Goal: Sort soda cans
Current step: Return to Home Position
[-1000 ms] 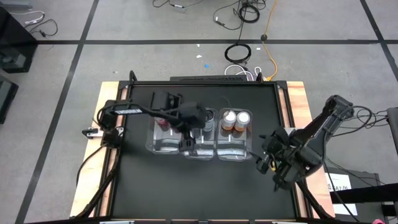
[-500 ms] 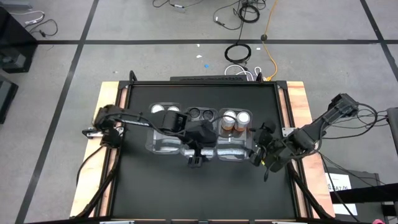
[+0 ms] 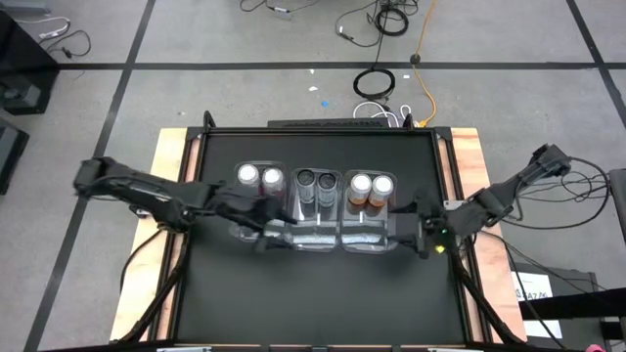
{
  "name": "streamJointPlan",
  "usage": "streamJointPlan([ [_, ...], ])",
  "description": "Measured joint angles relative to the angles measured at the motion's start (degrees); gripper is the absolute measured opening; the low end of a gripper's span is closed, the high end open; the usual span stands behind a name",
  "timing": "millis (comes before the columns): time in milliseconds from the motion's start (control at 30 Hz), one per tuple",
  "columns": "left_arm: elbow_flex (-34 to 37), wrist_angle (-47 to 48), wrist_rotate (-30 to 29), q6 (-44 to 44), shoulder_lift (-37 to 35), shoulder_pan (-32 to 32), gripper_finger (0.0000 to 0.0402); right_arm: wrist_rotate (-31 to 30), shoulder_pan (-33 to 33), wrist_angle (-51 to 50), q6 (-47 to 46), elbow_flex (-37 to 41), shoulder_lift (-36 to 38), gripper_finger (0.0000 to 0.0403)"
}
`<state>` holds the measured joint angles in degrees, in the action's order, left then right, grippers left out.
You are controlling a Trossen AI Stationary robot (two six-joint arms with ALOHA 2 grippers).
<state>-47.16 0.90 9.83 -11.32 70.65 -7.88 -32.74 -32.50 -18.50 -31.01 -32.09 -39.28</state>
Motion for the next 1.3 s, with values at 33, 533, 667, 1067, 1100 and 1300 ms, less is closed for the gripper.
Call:
streamJointPlan([
  [33,3.90,-3.19,-0.10,0.06,-2.74,0.10,0.0336,0.09,0.56,0.68,1.48,0.79,2.08,0.0384],
  [533,40.43,-31.06,-0.52,2.62,-30.49,7.77,0.0336,0.08,6.86,-1.77,9.63,3.00,14.27,0.0384],
  [667,45.29,-33.08,-0.76,1.17,-34.45,8.67,0.0336,0.08,7.47,-2.67,9.21,3.00,14.29,0.0384],
  [1067,46.75,-29.98,-1.82,3.70,-42.31,8.66,0.0336,0.08,7.44,-3.38,7.70,3.00,14.55,0.0384],
  [1100,46.75,-29.96,-1.82,4.10,-42.86,8.66,0.0336,0.08,7.44,-3.37,7.70,3.00,14.55,0.0384],
  [1300,46.80,-30.25,-1.39,4.24,-47.23,8.66,0.0336,0.10,7.42,-3.32,7.70,3.00,14.55,0.0384],
])
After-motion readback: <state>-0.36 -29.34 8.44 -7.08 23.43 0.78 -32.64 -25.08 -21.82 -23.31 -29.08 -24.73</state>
